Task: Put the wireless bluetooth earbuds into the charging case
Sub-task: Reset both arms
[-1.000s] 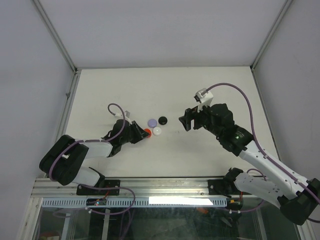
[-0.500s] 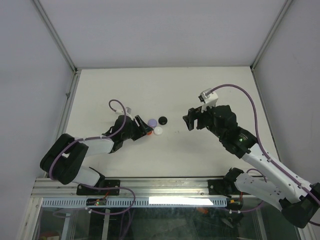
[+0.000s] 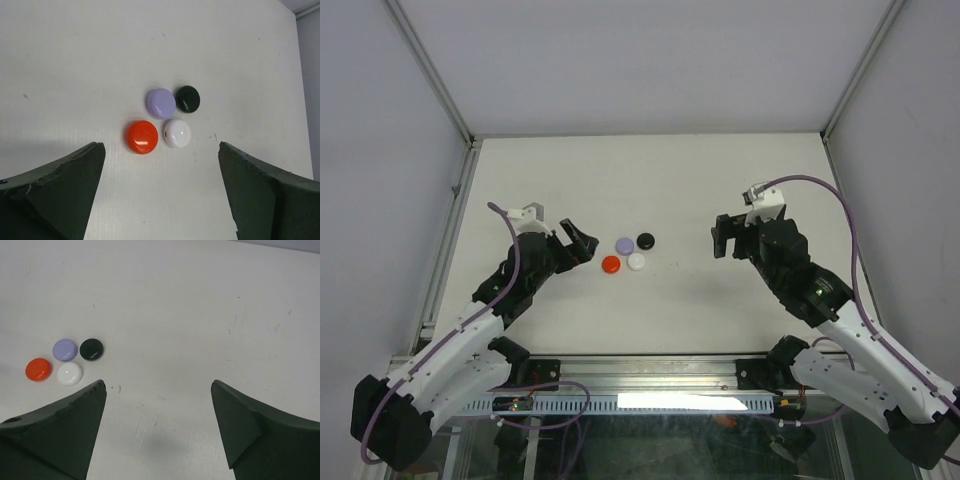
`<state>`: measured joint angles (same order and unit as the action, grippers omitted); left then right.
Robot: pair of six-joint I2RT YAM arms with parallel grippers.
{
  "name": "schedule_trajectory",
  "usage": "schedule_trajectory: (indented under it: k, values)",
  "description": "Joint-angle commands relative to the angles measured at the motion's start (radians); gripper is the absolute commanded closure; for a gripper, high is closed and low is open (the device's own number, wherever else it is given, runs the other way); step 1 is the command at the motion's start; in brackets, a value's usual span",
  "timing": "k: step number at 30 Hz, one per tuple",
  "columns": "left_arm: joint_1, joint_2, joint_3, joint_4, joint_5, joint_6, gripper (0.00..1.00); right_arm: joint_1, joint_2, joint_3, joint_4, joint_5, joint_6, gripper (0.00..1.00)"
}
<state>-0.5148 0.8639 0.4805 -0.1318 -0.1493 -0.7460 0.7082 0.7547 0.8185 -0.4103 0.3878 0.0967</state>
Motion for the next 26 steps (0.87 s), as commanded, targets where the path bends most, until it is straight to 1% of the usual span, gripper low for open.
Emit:
schedule_trajectory:
  k: [1, 5, 8, 10, 14, 17, 20, 26]
  values:
    - [0.012, -0.155, 0.108, -0.214, -0.144, 0.124, 0.01, -0.004, -0.052, 0.004, -0.001, 0.109, 0.018, 0.1]
    - [0.012, -0.273, 0.201, -0.31, -0.22, 0.208, 0.01, -0.003, -0.075, -0.013, -0.008, 0.196, 0.027, 0.08]
    - [0.012, -0.347, 0.283, -0.344, -0.256, 0.305, 0.01, -0.003, -0.089, -0.029, -0.003, 0.233, 0.041, 0.07]
    - [0.012, -0.384, 0.303, -0.343, -0.28, 0.357, 0.01, -0.004, -0.101, -0.041, 0.008, 0.24, 0.043, 0.02]
    - [0.012, -0.43, 0.295, -0.31, -0.325, 0.438, 0.01, -0.004, -0.138, -0.059, 0.043, 0.256, 0.05, 0.01]
    - [0.012, -0.452, 0.242, -0.264, -0.341, 0.448, 0.01, -0.003, -0.174, -0.08, 0.073, 0.256, 0.046, 0.01]
    - [0.012, -0.455, 0.198, -0.23, -0.308, 0.453, 0.01, -0.003, -0.188, -0.086, 0.084, 0.254, 0.035, 0.01]
    - [0.013, -0.436, 0.201, -0.235, -0.294, 0.468, 0.01, -0.003, -0.179, -0.091, 0.115, 0.253, 0.022, 0.01]
